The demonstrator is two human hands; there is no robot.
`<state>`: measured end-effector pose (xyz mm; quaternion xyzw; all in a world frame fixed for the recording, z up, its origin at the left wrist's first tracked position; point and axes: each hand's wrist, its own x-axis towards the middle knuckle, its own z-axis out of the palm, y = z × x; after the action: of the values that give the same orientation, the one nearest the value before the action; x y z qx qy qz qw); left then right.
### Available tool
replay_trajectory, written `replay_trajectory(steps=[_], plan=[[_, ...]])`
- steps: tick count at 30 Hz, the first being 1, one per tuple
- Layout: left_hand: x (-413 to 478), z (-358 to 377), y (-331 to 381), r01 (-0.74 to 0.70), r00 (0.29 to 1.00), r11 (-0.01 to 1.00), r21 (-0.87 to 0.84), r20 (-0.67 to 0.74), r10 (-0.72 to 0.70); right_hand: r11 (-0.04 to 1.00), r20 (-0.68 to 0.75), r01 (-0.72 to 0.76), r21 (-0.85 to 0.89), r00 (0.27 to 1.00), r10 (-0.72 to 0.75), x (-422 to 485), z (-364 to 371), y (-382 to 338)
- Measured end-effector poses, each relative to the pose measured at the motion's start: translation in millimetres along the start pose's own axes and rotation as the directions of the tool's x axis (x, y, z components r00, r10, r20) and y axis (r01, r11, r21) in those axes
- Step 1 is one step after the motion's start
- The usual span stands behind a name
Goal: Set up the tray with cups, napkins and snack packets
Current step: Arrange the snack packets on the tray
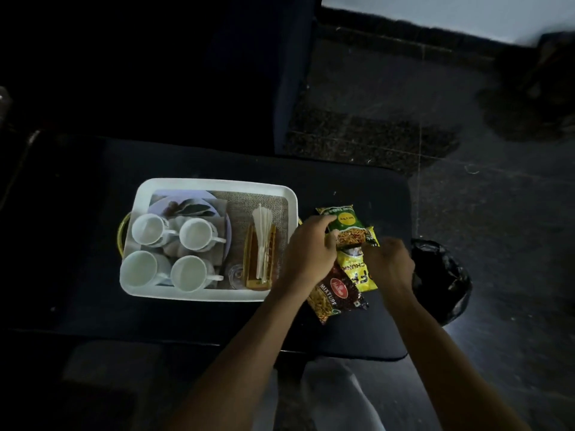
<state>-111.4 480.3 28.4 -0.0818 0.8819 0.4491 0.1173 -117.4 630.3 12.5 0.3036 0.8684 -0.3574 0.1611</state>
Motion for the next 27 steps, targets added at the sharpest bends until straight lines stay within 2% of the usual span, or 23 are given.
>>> replay_trajectory(steps=[3,7,11,18,21,23,24,26,27], plan=[[16.1,8.9,-0.7,-0.026,0.999,0.997,0.075,0.030,0.024,0.997,0.023,-0.067,-0.035,0.997,0.068,11.1,10.0,-3.6],[29.8,17.7,-4.6,0.053,0.993,0.992,0.113,0.101,-0.064,0.999,0.057,-0.038,-0.012,0.998,0.039,24.1,15.5,-6.5],[28.3,23.3,-2.9,0.095,0.992,0.994,0.048,0.081,-0.099,0.995,0.007,0.097,0.005,0.995,-0.097,35.8,12.9,-11.5],[38.6,30.8,1.5,0.194,0.980,0.972,-0.132,-0.008,-0.197,0.947,-0.035,0.317,0.052,0.948,-0.315,51.5,22.3,-32.8],[43.9,23.2,0.4,0.209,0.978,0.964,-0.163,0.026,-0.207,0.910,-0.043,0.413,0.021,0.910,-0.412,54.7,17.2,-43.8],[45.4,10.6,0.1,0.139,0.990,0.982,-0.130,0.003,-0.140,0.862,-0.043,0.504,-0.055,0.861,-0.506,53.8,9.7,-53.8],[45.7,1.3,-0.7,0.068,0.996,0.994,-0.086,-0.057,-0.073,0.826,-0.030,0.556,-0.098,0.828,-0.560,51.2,4.5,-61.0],[46.9,-22.5,-4.1,-0.105,0.977,0.993,0.049,-0.184,0.112,0.724,0.027,0.665,-0.185,0.739,-0.673,41.8,-7.8,-79.0],[48.7,-36.4,-6.7,-0.182,0.958,0.976,0.121,-0.201,0.203,0.652,0.069,0.722,-0.231,0.681,-0.729,35.4,-13.6,-89.8]])
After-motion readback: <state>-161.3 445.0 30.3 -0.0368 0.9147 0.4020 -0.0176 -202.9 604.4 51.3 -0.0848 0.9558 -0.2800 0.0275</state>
